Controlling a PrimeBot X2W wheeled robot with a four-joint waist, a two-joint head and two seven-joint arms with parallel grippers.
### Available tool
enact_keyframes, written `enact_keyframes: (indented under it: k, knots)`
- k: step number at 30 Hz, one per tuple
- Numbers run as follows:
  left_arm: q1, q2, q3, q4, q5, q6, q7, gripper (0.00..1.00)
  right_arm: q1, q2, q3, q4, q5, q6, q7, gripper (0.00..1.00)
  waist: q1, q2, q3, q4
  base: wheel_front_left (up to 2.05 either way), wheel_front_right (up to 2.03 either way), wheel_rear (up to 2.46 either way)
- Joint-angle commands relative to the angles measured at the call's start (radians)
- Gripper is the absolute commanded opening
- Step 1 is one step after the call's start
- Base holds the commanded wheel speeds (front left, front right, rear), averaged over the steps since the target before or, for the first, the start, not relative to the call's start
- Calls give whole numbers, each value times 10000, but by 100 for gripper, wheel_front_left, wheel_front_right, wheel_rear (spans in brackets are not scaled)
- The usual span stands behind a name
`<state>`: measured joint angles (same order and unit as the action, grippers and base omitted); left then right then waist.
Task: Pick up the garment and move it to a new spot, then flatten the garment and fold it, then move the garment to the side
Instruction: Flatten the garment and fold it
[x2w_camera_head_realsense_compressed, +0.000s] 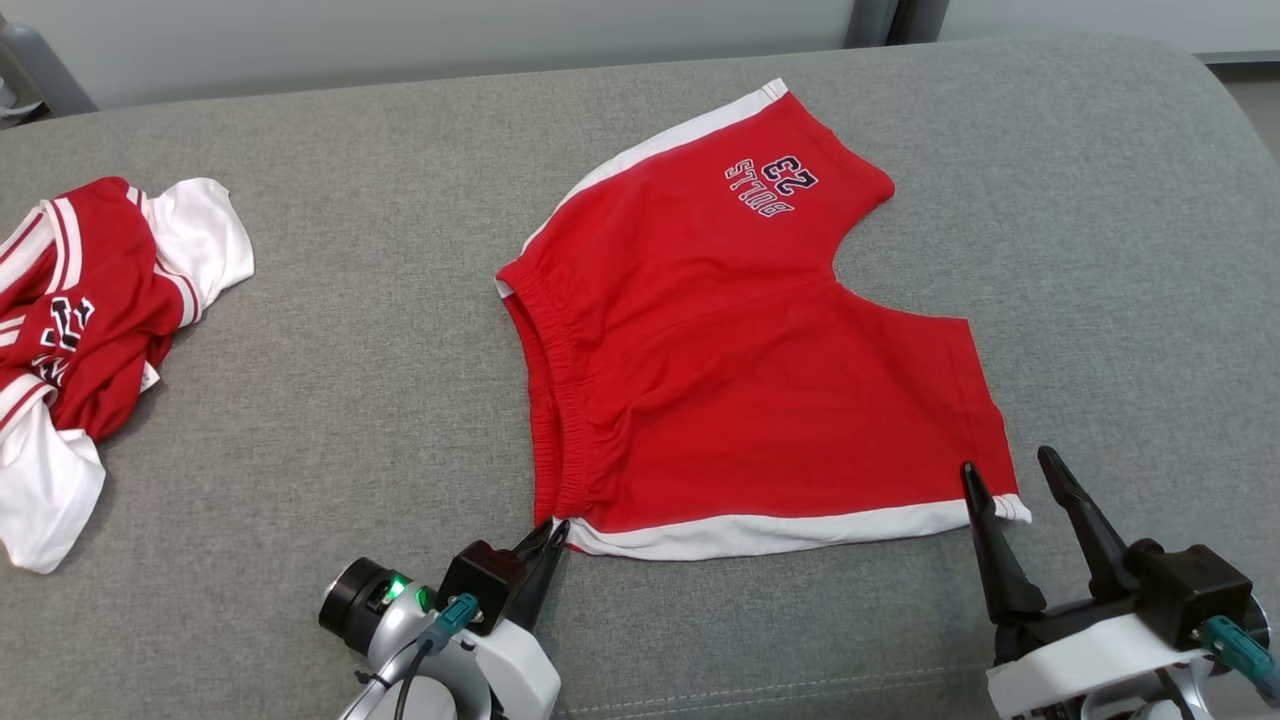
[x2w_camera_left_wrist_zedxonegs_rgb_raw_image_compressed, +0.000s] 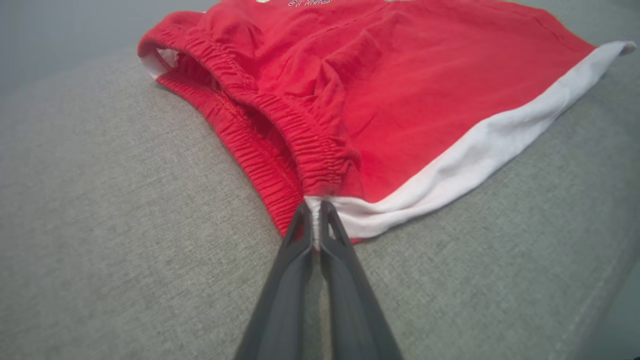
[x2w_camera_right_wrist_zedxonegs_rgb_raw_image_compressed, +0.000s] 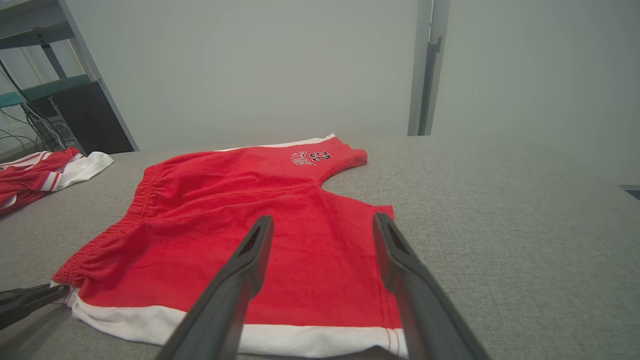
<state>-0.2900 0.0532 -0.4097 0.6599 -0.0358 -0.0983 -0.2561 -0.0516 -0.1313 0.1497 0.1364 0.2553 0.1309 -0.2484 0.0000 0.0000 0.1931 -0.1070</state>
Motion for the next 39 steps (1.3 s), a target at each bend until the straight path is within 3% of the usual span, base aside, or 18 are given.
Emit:
enact_keyframes:
  k: [1, 9, 17, 25, 26, 27, 28, 29, 39]
  knots:
    - [-105, 118, 238, -335, -24, 92, -57, 0, -176, -206, 184, 141, 120, -2, -134, 100, 0, 0, 7, 35, 0, 0, 0]
    - [268, 218, 291, -789, -155, 109, -57, 0, -468, -391, 117, 1625, 244, -2, -134, 100, 0, 0, 48, 162, 0, 0, 0]
    - [307, 253, 252, -1042, -201, 63, -57, 0, -998, -175, -400, 3406, 108, -2, -134, 100, 0, 0, 87, 354, 0, 0, 0]
    - [257, 253, 181, -1125, -216, 35, -57, 0, -1343, -22, -303, 4101, 251, -2, -134, 100, 0, 0, 116, 394, 0, 0, 0]
    - [265, 258, 179, -1128, -219, 34, -57, 0, -1379, -23, -261, 4173, 272, -2, -134, 79, 0, 0, 113, 388, 0, 0, 0]
    - [277, 261, 177, -1132, -224, 33, -57, 0, -1411, -29, -226, 4240, 288, -2, -134, 41, 0, 0, 109, 385, 0, 0, 0]
    - [292, 265, 174, -1132, -227, 34, -57, 0, -1436, -39, -196, 4314, 305, -2, -134, 16, 0, 0, 102, 380, 0, 0, 0]
    - [307, 270, 172, -1130, -229, 36, -57, 0, -1457, -50, -169, 4375, 322, -2, -134, 0, 0, 0, 93, 373, 0, 0, 0]
    - [457, 283, 160, -1303, -314, 33, -57, 0, -1426, -432, 232, 4391, 488, -2, -134, 0, 0, 0, -99, 291, 0, 0, 0]
